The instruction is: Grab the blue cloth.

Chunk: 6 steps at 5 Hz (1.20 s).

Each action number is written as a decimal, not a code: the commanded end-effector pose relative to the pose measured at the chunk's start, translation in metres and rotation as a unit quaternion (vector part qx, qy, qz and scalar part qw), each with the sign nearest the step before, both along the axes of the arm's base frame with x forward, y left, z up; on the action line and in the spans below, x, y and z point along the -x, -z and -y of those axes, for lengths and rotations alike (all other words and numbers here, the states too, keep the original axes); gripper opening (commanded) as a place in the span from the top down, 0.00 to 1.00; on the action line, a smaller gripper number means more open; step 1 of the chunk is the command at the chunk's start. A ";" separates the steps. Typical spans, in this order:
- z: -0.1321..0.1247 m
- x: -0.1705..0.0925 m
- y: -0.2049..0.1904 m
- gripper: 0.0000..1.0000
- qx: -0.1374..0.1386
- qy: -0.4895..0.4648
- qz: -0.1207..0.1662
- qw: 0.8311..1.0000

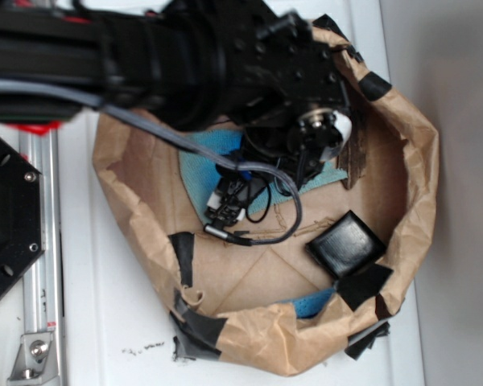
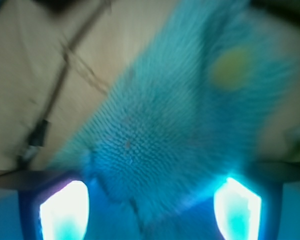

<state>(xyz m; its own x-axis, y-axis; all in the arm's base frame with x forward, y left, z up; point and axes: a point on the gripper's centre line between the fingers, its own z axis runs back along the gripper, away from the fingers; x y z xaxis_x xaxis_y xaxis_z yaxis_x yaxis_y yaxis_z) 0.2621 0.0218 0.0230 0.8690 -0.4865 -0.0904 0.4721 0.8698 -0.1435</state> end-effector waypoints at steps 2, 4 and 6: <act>0.005 0.002 -0.006 0.00 -0.009 0.016 0.015 1.000; 0.000 -0.002 -0.028 0.00 -0.012 0.000 0.063 0.998; -0.005 -0.008 -0.047 0.00 -0.021 -0.022 0.120 0.992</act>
